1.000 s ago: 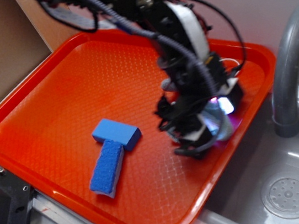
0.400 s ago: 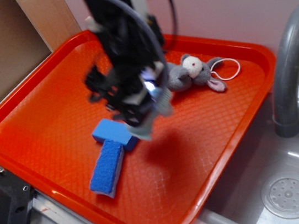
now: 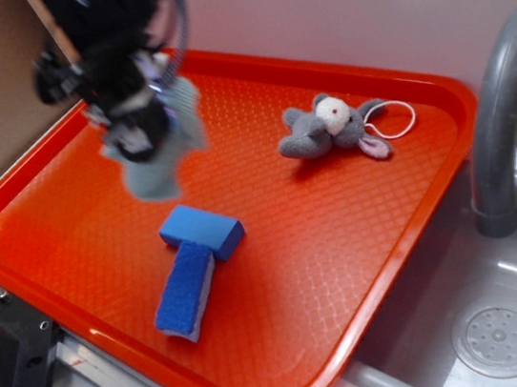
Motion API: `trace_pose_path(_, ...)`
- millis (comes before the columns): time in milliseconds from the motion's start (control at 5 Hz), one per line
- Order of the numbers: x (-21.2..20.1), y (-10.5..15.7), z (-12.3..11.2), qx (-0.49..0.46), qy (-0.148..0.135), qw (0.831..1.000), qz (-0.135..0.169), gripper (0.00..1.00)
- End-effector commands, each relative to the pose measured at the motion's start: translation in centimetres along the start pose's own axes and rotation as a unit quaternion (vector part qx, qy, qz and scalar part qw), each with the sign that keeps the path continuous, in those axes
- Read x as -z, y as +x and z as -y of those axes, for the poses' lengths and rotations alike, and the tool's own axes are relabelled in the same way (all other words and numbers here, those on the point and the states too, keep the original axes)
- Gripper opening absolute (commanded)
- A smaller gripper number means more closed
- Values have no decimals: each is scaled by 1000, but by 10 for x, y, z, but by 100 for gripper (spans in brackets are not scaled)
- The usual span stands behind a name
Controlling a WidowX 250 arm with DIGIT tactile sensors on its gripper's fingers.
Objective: Grab the blue cloth.
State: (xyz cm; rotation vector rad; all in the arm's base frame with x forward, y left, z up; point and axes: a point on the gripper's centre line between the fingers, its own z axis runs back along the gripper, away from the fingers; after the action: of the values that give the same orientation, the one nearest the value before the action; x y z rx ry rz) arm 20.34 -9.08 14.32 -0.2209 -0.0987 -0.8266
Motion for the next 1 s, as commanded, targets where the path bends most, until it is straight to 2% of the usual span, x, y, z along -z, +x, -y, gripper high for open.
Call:
trace_pose_path(0,-66,-28,-57,-246,96,964,16,0)
trace_pose_path(200,-67,-31,-62,-326,139,935,5,0)
trace_pose_path(400,-63,-26,-49,-310,120,943,-4,0)
trace_pose_path(600,-63,-26,-49,-310,120,943,-4,100)
trace_pose_path(800,-63,-26,-49,-310,120,943,-4,100)
